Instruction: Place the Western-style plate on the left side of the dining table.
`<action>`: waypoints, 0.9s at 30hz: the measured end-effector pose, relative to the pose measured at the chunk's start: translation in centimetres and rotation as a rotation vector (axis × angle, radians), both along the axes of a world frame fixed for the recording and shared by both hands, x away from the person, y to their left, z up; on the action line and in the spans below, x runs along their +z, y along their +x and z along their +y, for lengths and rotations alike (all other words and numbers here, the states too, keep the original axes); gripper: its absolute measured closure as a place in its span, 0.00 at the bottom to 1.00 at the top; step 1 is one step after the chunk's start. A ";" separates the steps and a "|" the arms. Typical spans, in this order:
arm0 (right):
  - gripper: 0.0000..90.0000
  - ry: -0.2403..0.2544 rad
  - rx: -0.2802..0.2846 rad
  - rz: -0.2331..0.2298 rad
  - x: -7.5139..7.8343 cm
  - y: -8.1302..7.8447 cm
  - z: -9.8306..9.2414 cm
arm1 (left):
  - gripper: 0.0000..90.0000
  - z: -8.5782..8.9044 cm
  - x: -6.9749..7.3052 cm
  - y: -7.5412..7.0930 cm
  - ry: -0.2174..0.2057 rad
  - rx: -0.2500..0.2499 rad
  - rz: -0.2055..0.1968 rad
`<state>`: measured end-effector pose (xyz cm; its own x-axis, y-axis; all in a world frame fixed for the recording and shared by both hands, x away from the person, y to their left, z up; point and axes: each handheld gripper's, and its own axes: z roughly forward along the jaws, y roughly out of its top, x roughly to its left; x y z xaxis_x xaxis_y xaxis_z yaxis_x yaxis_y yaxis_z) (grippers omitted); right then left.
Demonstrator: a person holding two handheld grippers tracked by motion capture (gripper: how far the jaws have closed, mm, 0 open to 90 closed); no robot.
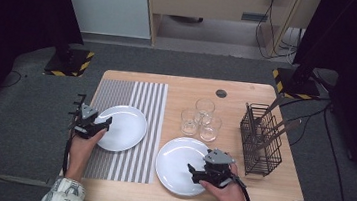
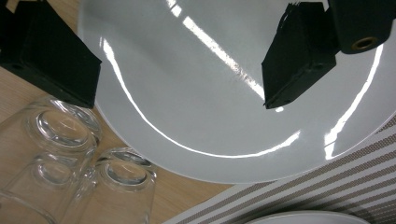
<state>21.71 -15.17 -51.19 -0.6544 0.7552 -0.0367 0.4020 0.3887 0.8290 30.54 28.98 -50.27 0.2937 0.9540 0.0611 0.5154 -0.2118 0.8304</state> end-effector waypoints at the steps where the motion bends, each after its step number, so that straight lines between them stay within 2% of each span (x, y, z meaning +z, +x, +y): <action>1: 0.11 -0.004 0.000 0.000 0.0 0.0 0.0 | 0.36 -0.3 0.0 -0.3 0.005 -0.003 -0.006; 4: 0.10 -0.022 0.013 -0.015 0.1 0.1 0.0 | 0.29 -0.8 -0.2 -1.3 -0.006 -0.008 -0.001; 11: 0.10 -0.011 0.041 -0.032 0.5 -0.2 -0.2 | 0.17 -1.5 -0.2 -3.1 -0.021 -0.024 -0.002; 17: 0.12 -0.028 0.036 -0.041 0.7 -0.4 -0.5 | 0.10 -2.1 -0.3 -4.5 -0.025 -0.090 -0.006; 20: 0.12 -0.021 0.037 -0.046 0.8 -0.6 -0.7 | 0.08 -2.4 0.0 -4.7 -0.038 -0.109 -0.024; 22: 0.12 -0.022 0.038 -0.056 0.9 -0.7 -0.9 | 0.08 -2.6 0.0 -4.8 -0.058 -0.104 -0.032; 27: 0.13 -0.017 0.047 -0.058 0.8 -1.3 -1.4 | 0.07 -3.1 0.0 -4.9 -0.038 -0.115 -0.041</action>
<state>20.39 -16.52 -50.35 -0.6852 0.7230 -0.0880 0.3350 0.4201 0.8434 25.65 25.83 -50.27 0.3995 0.9159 0.0397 0.4551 -0.2358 0.8587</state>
